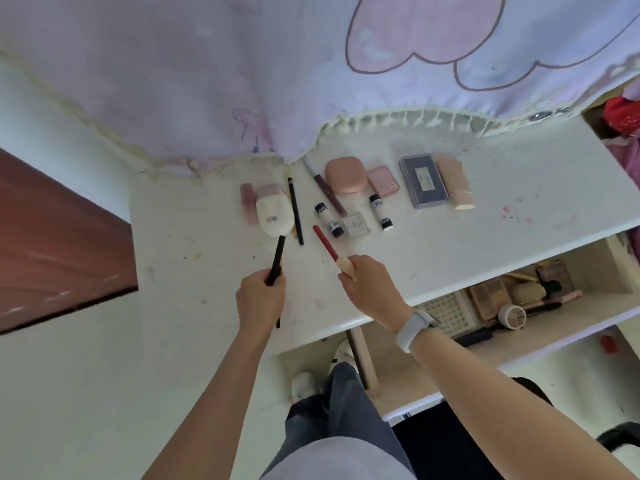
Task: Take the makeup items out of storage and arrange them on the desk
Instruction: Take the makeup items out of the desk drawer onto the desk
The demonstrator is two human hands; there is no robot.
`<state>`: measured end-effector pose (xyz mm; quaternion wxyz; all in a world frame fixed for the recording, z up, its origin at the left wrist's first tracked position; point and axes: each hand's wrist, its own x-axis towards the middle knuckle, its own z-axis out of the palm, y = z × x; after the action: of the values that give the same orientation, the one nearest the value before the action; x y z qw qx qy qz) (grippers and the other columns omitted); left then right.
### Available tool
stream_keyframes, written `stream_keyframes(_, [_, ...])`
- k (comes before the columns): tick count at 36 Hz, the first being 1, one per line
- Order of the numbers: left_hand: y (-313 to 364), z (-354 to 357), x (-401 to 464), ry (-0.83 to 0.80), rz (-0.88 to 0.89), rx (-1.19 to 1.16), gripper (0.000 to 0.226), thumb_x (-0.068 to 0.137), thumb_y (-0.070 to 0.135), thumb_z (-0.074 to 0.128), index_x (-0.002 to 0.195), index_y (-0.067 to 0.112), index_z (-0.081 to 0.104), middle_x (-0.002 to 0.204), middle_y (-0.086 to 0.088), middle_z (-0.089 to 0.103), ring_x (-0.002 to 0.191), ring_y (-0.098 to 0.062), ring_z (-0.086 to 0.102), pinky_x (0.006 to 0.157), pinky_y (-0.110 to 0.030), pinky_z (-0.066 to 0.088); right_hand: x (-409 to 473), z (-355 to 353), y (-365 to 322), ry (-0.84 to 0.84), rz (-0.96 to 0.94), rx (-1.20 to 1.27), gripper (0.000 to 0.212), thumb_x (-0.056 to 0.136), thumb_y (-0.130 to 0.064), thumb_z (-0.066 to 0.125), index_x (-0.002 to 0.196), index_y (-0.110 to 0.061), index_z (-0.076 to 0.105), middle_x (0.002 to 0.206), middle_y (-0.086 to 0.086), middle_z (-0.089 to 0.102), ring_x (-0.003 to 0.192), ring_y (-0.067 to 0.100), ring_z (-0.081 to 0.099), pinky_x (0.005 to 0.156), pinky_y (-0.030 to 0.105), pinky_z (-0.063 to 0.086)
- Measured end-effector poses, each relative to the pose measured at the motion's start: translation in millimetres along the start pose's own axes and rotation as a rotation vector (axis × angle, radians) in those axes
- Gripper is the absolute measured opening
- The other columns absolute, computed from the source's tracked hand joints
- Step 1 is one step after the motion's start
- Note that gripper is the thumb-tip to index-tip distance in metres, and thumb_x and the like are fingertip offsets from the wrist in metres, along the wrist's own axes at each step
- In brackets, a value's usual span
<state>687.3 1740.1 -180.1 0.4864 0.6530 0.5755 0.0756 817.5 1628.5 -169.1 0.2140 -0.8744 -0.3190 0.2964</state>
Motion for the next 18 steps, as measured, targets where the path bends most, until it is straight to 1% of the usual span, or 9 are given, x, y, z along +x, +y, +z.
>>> stream_keyframes(2, [0,0,3,-0.015,-0.004,0.017,0.021,0.089,0.014,0.058,0.07,0.024,0.059,0.06,0.007,0.055,0.053,-0.008,0.049,0.047,-0.019,0.037,9,11,-12,0.028,0.017,-0.009,0.014,0.094,-0.019,0.048,0.083,-0.011,0.048,0.079,0.003,0.046,0.067,0.018,0.042,0.062,0.025,0.03])
stream_keyframes(3, [0,1,5,-0.021,-0.002,0.027,0.018,0.088,0.013,0.059,0.072,0.023,0.059,0.063,0.007,0.056,0.057,-0.009,0.052,0.049,-0.019,0.038,12,16,-17,0.046,0.023,-0.01,0.014,0.094,-0.02,0.048,0.088,-0.008,0.052,0.085,0.006,0.049,0.069,0.019,0.043,0.062,0.025,0.031])
stream_keyframes(6, [3,3,8,0.007,0.013,0.055,0.01,0.088,0.013,0.059,0.091,0.014,0.068,0.074,0.005,0.062,0.071,-0.015,0.056,0.059,-0.023,0.042,20,24,-26,0.097,0.043,-0.027,0.024,0.096,-0.024,0.046,0.1,-0.002,0.055,0.096,0.01,0.052,0.074,0.02,0.043,0.066,0.027,0.032])
stream_keyframes(9, [7,7,10,0.068,-0.002,0.019,0.023,0.089,0.015,0.059,0.109,0.006,0.065,0.099,-0.005,0.068,0.083,-0.014,0.057,0.07,-0.022,0.041,22,24,-29,0.151,0.071,-0.046,0.03,0.097,-0.033,0.043,0.1,-0.004,0.052,0.093,0.009,0.053,0.076,0.025,0.048,0.066,0.03,0.034])
stream_keyframes(11, [10,9,11,0.099,-0.022,-0.01,0.027,0.089,0.016,0.059,0.114,0.005,0.061,0.107,-0.007,0.066,0.092,-0.017,0.059,0.075,-0.02,0.039,21,22,-28,0.171,0.081,-0.066,0.034,0.096,-0.039,0.041,0.103,-0.008,0.051,0.092,0.007,0.053,0.081,0.029,0.054,0.066,0.031,0.036])
stream_keyframes(12, [11,10,10,0.11,-0.033,-0.016,0.028,0.09,0.016,0.059,0.116,0.005,0.059,0.108,-0.007,0.065,0.094,-0.017,0.058,0.077,-0.02,0.038,21,21,-26,0.169,0.085,-0.061,0.036,0.096,-0.041,0.041,0.109,-0.009,0.05,0.093,0.007,0.054,0.084,0.03,0.055,0.067,0.032,0.037])
stream_keyframes(14, [12,12,8,0.129,-0.033,-0.021,0.029,0.091,0.015,0.057,0.119,0.007,0.056,0.11,-0.007,0.063,0.09,-0.012,0.053,0.076,-0.018,0.036,21,18,-22,0.149,0.094,-0.042,0.039,0.095,-0.04,0.045,0.12,-0.01,0.047,0.098,0.009,0.054,0.089,0.03,0.055,0.07,0.033,0.039])
stream_keyframes(15, [12,13,6,0.135,-0.021,-0.02,0.03,0.091,0.013,0.056,0.12,0.008,0.054,0.112,-0.007,0.061,0.088,-0.01,0.051,0.076,-0.016,0.035,22,17,-20,0.137,0.098,-0.032,0.039,0.095,-0.037,0.047,0.122,-0.009,0.047,0.1,0.01,0.054,0.09,0.029,0.055,0.072,0.033,0.04])
stream_keyframes(18, [11,16,-2,0.131,0.059,-0.027,0.036,0.09,0.003,0.053,0.125,0.01,0.05,0.123,-0.004,0.046,0.081,-0.005,0.049,0.076,-0.011,0.033,24,17,-15,0.123,0.117,0.02,0.033,0.092,-0.026,0.053,0.117,-0.005,0.048,0.099,0.008,0.052,0.088,0.026,0.053,0.071,0.031,0.04])
